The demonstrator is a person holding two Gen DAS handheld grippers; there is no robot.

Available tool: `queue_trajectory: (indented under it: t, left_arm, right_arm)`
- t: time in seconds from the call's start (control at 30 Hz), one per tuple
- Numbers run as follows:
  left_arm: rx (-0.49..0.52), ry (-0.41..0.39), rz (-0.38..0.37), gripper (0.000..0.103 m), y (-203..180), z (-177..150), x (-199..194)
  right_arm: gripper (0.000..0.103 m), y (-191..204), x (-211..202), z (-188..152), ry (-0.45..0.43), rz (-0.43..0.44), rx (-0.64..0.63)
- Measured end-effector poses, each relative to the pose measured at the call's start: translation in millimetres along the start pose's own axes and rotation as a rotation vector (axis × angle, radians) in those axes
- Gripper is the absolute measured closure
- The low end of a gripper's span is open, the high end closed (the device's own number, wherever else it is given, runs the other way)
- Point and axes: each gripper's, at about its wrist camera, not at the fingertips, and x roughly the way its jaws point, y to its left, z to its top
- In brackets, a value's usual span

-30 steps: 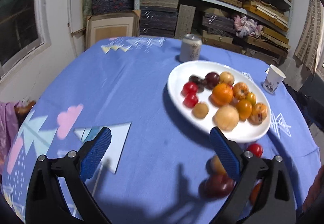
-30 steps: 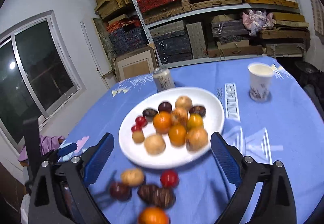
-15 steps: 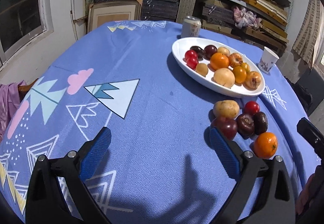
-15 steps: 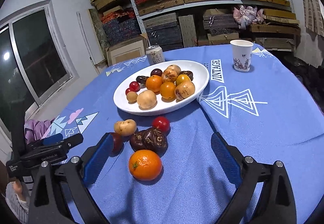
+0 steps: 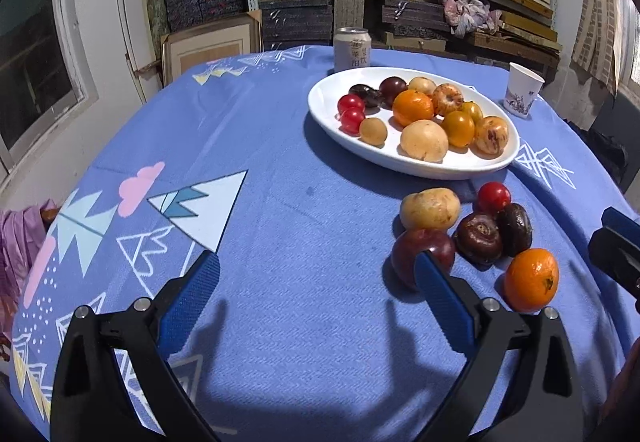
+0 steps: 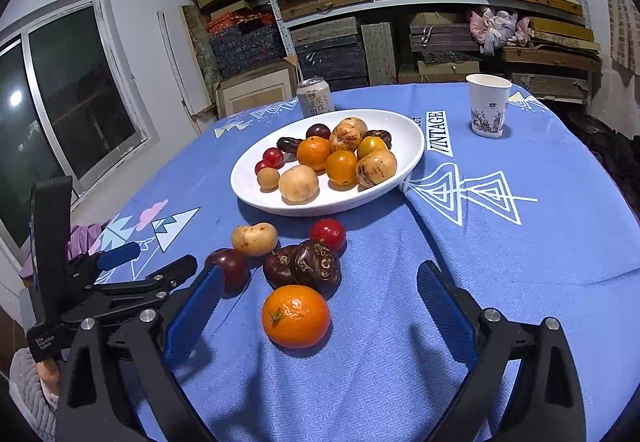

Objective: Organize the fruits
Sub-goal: 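Move both open tools back to the remaining fruit pile, then grasp a dark red plum with the left tool while the right tool grasps the orange mandarin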

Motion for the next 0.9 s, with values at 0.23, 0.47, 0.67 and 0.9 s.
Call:
queue_trajectory:
  t: [0.23, 0.47, 0.67, 0.9]
  left_arm:
    - [0.064, -0.016, -0.023, 0.007, -21, 5, 7]
    - [0.073, -0.018, -0.030, 0.004, -27, 6, 15]
    - [0.064, -0.016, -0.026, 0.004, -23, 6, 14]
    - [0.054, 0.029, -0.140, 0.004, -17, 0, 6]
  right_arm:
    - [0.005, -5, 1, 1, 0.000, -0.012, 0.022]
    - [0.005, -9, 3, 0, 0.011, -0.018, 0.039]
    - [0.005, -8, 4, 0, 0.015, -0.014, 0.040]
    - [0.005, -9, 0, 2, 0.003, -0.003, 0.055]
